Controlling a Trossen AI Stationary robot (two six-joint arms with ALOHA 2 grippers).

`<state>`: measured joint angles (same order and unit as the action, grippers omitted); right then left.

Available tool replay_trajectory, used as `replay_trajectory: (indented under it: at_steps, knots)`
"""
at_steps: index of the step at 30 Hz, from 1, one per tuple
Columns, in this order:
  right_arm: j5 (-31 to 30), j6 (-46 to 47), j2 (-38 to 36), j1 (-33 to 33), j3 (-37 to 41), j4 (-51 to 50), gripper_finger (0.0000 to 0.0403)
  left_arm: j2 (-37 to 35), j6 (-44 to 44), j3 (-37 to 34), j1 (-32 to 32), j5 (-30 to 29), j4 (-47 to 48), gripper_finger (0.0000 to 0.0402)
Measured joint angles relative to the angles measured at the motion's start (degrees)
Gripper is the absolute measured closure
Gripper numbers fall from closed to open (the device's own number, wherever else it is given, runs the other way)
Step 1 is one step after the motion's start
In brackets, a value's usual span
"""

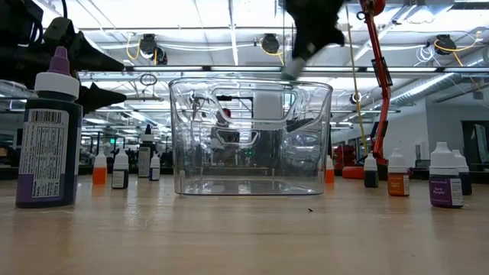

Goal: Pick & Place food coloring
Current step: Put the big green food coloring bottle into the transparent bin

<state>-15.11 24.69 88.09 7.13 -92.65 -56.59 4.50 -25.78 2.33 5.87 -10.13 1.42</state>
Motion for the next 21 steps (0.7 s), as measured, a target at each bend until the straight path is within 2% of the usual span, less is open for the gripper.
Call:
replay_trajectory:
  at_steps: [5,10,14,21]
  knots:
    - [0.08,-3.13,9.70,-4.42,-10.84,-2.64,0.0274,-0.01,-0.02,0.00,-0.02,0.00,-0.01,0.0023]
    - [0.31,-5.21,21.34,-4.98,-19.48,-10.65,0.0274,0.00,0.00,0.00,0.00,0.01,0.02,0.0023]
    - [0.37,-6.11,27.62,-4.98,-21.52,-14.73,0.0274,-0.01,0.00,0.00,-0.02,0.02,0.01,0.0023]
    - [0.36,-7.54,34.08,-4.98,-21.60,-14.39,0.0274,0.00,0.00,0.00,0.00,0.02,0.02,0.0023]
